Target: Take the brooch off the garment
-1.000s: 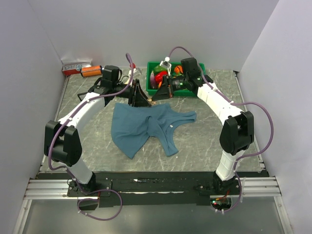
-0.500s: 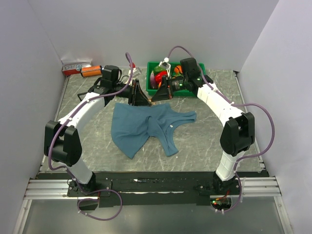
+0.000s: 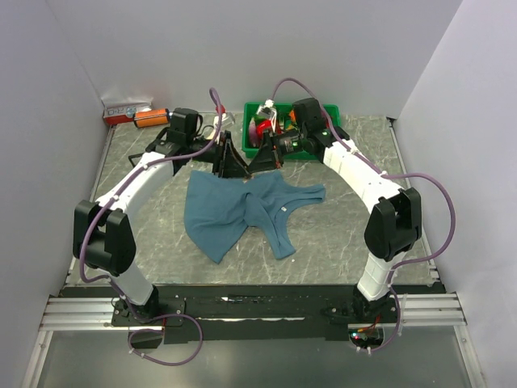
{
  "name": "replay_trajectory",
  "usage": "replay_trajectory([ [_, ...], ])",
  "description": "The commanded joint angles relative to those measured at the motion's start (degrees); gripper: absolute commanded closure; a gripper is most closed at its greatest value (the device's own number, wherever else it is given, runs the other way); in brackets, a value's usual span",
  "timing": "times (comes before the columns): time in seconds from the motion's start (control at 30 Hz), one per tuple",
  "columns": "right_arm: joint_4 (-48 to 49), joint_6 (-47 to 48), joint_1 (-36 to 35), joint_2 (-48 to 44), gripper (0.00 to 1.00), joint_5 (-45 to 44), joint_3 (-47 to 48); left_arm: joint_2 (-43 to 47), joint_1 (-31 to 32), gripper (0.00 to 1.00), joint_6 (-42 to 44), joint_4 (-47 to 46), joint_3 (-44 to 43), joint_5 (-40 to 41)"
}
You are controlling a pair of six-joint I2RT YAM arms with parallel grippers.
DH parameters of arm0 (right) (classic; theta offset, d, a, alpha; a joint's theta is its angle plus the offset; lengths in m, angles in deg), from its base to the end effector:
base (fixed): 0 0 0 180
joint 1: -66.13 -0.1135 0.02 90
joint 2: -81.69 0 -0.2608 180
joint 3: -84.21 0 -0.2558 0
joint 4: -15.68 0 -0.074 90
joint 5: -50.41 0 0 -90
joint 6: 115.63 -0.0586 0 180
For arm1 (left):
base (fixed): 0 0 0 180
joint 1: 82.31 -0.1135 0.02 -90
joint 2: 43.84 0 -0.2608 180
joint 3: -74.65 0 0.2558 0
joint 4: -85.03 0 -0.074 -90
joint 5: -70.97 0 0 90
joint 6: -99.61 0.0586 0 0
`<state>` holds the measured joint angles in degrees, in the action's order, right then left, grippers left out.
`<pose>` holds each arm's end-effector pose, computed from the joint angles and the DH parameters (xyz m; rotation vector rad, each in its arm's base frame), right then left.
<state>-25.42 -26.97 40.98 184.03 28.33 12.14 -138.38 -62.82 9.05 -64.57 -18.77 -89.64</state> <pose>0.3467 0.2228 0.3374 -1.0922 1.8155 1.5484 0.3361 -0.1776 0.3196 1.0475 1.7372 -1.4988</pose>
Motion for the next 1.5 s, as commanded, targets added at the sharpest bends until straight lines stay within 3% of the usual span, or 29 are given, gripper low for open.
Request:
replay_trajectory([
  [0.0, 0.2, 0.2, -0.3, -2.5, 1.0, 0.6, 1.3, 2.5, 0.3, 0.53, 13.5, 9.0, -4.9, 2.5],
  [0.2, -0.9, 0.9, -0.3, -2.5, 1.0, 1.1, 1.3, 4.9, -0.2, 0.42, 22.6, 17.9, -7.4, 5.3],
  [0.47, 0.3, 0.3, -0.3, -3.5, 1.0, 4.1, -3.2, 6.8, -0.2, 0.39, 17.1, 12.7, 1.1, 2.1],
  [0.67, 4.8, -5.9, -0.3, -1.7, 1.0, 6.9, -5.5, 5.5, 0.5, 0.43, 14.8, 10.8, 3.0, 0.5],
  [1.0, 13.6, -15.6, 0.2, 0.5, 1.0, 7.7, -7.8, 4.0, 2.5, 0.62, 16.9, 12.6, 0.8, 2.1],
  [1.33, 8.3, -9.7, 0.0, 0.0, 1.0, 6.3, -6.7, 4.5, 2.5, 0.64, 17.3, 13.6, 0.8, 2.3],
  [1.47, 6.2, -7.2, 0.0, -0.5, 1.0, 5.7, -6.7, 5.3, 2.1, 0.58, 18.4, 14.8, 0.9, 2.8],
])
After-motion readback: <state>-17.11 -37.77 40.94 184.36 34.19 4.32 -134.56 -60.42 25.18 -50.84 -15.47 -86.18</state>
